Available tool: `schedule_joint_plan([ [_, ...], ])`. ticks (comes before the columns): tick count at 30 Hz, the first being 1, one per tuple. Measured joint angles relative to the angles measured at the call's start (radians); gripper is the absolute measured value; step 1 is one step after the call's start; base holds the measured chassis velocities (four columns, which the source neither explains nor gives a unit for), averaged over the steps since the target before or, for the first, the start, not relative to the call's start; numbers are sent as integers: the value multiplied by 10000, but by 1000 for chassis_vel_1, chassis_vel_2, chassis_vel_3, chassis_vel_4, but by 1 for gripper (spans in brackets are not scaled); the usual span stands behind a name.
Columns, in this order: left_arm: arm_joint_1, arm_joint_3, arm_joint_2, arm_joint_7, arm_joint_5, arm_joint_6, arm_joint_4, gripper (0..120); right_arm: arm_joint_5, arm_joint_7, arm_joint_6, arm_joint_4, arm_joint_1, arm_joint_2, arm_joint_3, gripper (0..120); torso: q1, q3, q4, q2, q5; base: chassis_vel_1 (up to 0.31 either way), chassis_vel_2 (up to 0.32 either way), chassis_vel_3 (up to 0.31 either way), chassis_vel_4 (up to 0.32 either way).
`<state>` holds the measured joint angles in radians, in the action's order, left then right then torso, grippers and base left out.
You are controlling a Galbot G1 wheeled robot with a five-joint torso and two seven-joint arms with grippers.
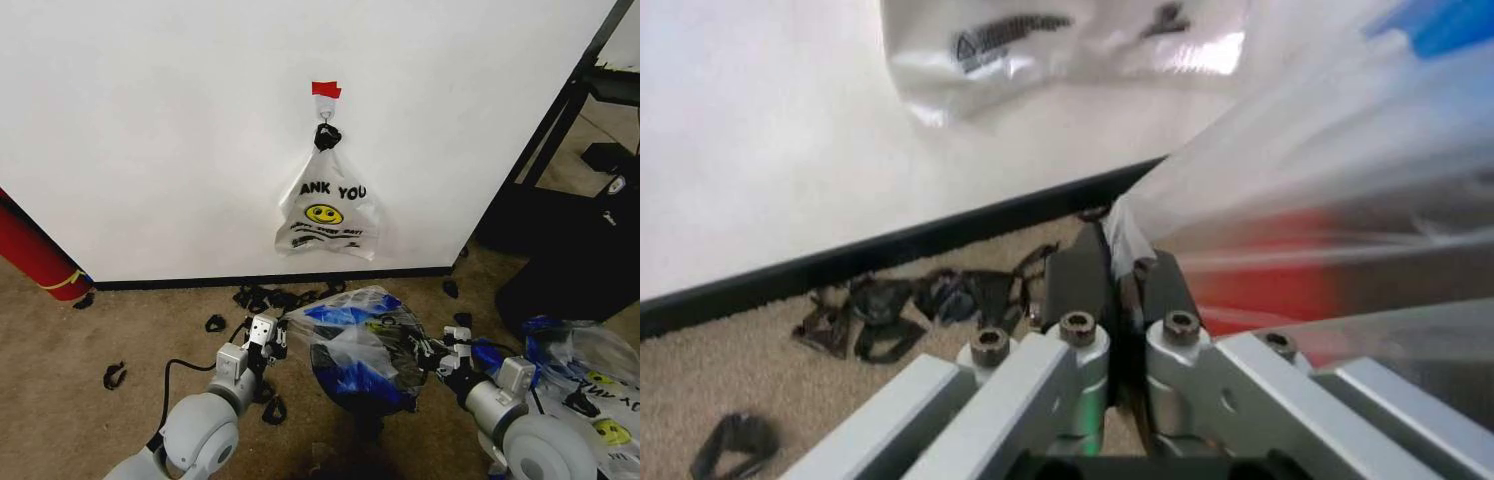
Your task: Pick up the garbage bag from the wall and place it over the trash bin.
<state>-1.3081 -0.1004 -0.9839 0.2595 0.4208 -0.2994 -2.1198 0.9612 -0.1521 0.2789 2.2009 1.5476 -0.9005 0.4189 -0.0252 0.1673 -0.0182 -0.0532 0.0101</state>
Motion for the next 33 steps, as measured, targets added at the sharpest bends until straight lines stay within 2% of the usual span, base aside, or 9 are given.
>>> schedule_joint_plan([
  [4,-418,-66,91,-583,-433,591,-214,7,-158,49,-147,-203,-193,-159,-102,0,0,0,2,-1,-1,0,0,0,0],
  [8,-670,-512,199,-2034,-1839,2202,-107,25,-718,240,-521,-757,-424,-365,-118,0,0,0,0,0,-1,0,0,0,0],
  [9,-670,-512,199,-2034,-1839,2202,-107,25,-718,240,-521,-757,-424,-365,-118,0,0,0,0,0,-1,0,0,0,0],
  [16,-802,-1047,177,-4131,-3369,4492,130,53,-1984,713,-1094,-929,-381,-374,-232,0,0,0,1,0,-1,0,0,0,0],
  [17,-802,-1047,177,-4131,-3369,4492,130,53,-1984,713,-1094,-929,-381,-374,-232,0,0,0,1,0,-1,0,0,0,0],
  [24,-462,-747,-330,-4939,-4390,5037,560,82,-3013,906,-1373,-634,-281,-349,-425,0,0,0,0,0,0,0,0,0,0],
  [26,-454,-716,-365,-4937,-4395,5038,569,83,-3075,912,-1392,-604,-270,-343,-432,0,0,0,0,0,0,0,0,0,0],
  [31,-453,-575,-427,-4614,-4158,5015,608,61,-3155,912,-1421,-544,-245,-325,-458,0,0,0,1,0,-1,0,0,0,0],
  [33,-445,-551,-435,-4539,-4113,5012,611,57,-3155,910,-1421,-544,-248,-325,-465,0,0,0,1,0,-1,0,0,0,0],
])
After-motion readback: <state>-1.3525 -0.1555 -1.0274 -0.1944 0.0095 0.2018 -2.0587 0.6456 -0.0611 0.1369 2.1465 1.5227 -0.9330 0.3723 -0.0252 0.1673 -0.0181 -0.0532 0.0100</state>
